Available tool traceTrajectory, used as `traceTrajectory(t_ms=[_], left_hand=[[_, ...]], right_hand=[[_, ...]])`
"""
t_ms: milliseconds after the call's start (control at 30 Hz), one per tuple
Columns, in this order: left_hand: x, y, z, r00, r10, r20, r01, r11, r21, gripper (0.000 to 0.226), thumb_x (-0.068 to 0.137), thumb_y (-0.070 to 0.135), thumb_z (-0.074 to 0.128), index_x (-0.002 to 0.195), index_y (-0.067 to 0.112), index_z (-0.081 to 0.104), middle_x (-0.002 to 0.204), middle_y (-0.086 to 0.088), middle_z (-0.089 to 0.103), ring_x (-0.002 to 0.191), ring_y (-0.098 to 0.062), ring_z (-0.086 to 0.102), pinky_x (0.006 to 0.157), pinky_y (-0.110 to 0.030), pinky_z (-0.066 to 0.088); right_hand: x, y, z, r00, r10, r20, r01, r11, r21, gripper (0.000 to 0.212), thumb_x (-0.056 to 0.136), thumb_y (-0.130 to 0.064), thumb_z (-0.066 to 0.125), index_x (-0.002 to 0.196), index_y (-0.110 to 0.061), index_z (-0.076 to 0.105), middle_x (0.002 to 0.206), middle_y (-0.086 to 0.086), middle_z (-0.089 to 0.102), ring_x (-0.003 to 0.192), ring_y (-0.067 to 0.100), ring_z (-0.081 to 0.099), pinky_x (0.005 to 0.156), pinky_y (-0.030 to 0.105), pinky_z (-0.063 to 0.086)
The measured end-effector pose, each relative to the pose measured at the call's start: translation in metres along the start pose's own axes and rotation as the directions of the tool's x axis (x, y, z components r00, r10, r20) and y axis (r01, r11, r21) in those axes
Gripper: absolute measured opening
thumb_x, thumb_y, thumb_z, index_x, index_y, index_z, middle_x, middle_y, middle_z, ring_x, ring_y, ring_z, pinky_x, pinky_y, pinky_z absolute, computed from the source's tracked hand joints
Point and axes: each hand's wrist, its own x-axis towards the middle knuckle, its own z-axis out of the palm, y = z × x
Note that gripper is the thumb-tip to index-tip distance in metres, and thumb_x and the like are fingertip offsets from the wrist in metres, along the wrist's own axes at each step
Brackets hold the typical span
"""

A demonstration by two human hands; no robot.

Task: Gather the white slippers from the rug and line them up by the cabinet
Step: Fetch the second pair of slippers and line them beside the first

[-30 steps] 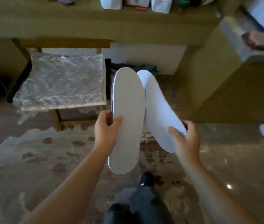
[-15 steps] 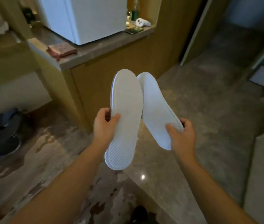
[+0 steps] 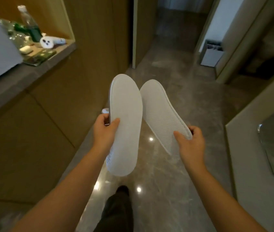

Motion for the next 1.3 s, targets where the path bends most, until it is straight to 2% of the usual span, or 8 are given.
traceTrajectory(t_ms=[167, 300, 433, 800, 933, 1033, 1133, 1300], left_hand=[[0.129, 0.045, 0.071, 0.990, -0.031, 0.138, 0.026, 0.999, 0.044, 0.023, 0.084, 0.017, 0.054, 0.103, 0.006, 0.051, 0.098, -0.005, 0.055, 0.088, -0.021, 0.052, 0.079, -0.035, 0.044], [0.204, 0.070, 0.136, 0.977, -0.007, 0.215, 0.003, 1.000, 0.017, 0.015, 0.082, 0.015, 0.056, 0.095, 0.013, 0.050, 0.090, 0.000, 0.054, 0.077, -0.012, 0.051, 0.064, -0.023, 0.040], [0.273, 0.067, 0.196, 0.972, -0.056, 0.227, 0.050, 0.998, 0.033, 0.015, 0.082, 0.018, 0.056, 0.095, 0.015, 0.050, 0.096, -0.003, 0.055, 0.086, -0.019, 0.054, 0.074, -0.031, 0.042], [0.458, 0.075, 0.331, 0.972, -0.179, -0.152, 0.178, 0.984, -0.021, 0.016, 0.080, 0.013, 0.059, 0.095, 0.009, 0.052, 0.092, -0.005, 0.055, 0.085, -0.019, 0.052, 0.076, -0.033, 0.041], [0.516, 0.056, 0.343, 0.920, -0.274, -0.281, 0.273, 0.961, -0.044, 0.017, 0.081, 0.015, 0.058, 0.096, 0.008, 0.053, 0.092, -0.006, 0.056, 0.085, -0.022, 0.054, 0.076, -0.037, 0.046], [0.566, 0.027, 0.349, 0.873, -0.340, -0.349, 0.336, 0.939, -0.074, 0.025, 0.081, 0.016, 0.055, 0.104, 0.006, 0.052, 0.093, -0.006, 0.056, 0.086, -0.022, 0.054, 0.073, -0.037, 0.048], [0.626, -0.009, 0.355, 0.827, -0.389, -0.407, 0.382, 0.919, -0.102, 0.029, 0.081, 0.016, 0.054, 0.109, 0.008, 0.053, 0.094, -0.003, 0.056, 0.083, -0.020, 0.054, 0.064, -0.029, 0.043], [0.713, -0.066, 0.363, 0.736, -0.501, -0.456, 0.480, 0.860, -0.172, 0.018, 0.080, 0.018, 0.056, 0.097, 0.011, 0.055, 0.089, -0.007, 0.059, 0.082, -0.024, 0.056, 0.067, -0.033, 0.045]], right_hand=[[0.118, -0.015, 0.030, 0.992, 0.015, -0.122, -0.017, 1.000, -0.017, 0.022, 0.077, -0.007, 0.063, 0.085, -0.017, 0.045, 0.076, -0.016, 0.047, 0.069, 0.001, 0.049, 0.057, 0.014, 0.041], [0.204, -0.014, 0.045, 0.988, 0.027, -0.151, -0.030, 0.999, -0.018, 0.022, 0.077, -0.009, 0.062, 0.087, -0.018, 0.044, 0.078, -0.016, 0.048, 0.072, 0.001, 0.050, 0.052, 0.007, 0.044], [0.293, 0.005, 0.065, 0.991, 0.045, -0.126, -0.046, 0.999, -0.001, 0.021, 0.078, -0.011, 0.061, 0.090, -0.015, 0.045, 0.080, -0.015, 0.047, 0.076, 0.000, 0.049, 0.052, 0.002, 0.043], [0.580, 0.038, 0.152, 0.964, 0.006, 0.268, -0.004, 1.000, -0.008, 0.024, 0.077, -0.008, 0.063, 0.083, -0.020, 0.044, 0.079, -0.014, 0.049, 0.072, 0.003, 0.050, 0.052, 0.003, 0.043], [0.645, 0.047, 0.212, 0.895, 0.055, 0.442, -0.037, 0.998, -0.050, 0.021, 0.077, -0.013, 0.062, 0.081, -0.025, 0.045, 0.081, -0.014, 0.050, 0.072, 0.006, 0.052, 0.053, 0.015, 0.043], [0.691, 0.064, 0.266, 0.844, 0.052, 0.535, -0.031, 0.998, -0.047, 0.025, 0.076, -0.011, 0.061, 0.074, -0.030, 0.044, 0.080, -0.010, 0.052, 0.071, 0.007, 0.054, 0.048, 0.008, 0.045], [0.734, 0.089, 0.331, 0.804, 0.041, 0.593, 0.008, 0.997, -0.080, 0.018, 0.078, -0.012, 0.060, 0.081, -0.024, 0.046, 0.082, -0.009, 0.053, 0.074, 0.007, 0.054, 0.051, 0.005, 0.044], [0.796, 0.127, 0.431, 0.745, 0.023, 0.666, 0.073, 0.991, -0.115, 0.019, 0.069, -0.020, 0.053, 0.086, -0.013, 0.047, 0.074, -0.012, 0.050, 0.063, -0.003, 0.054, 0.049, 0.000, 0.037]])
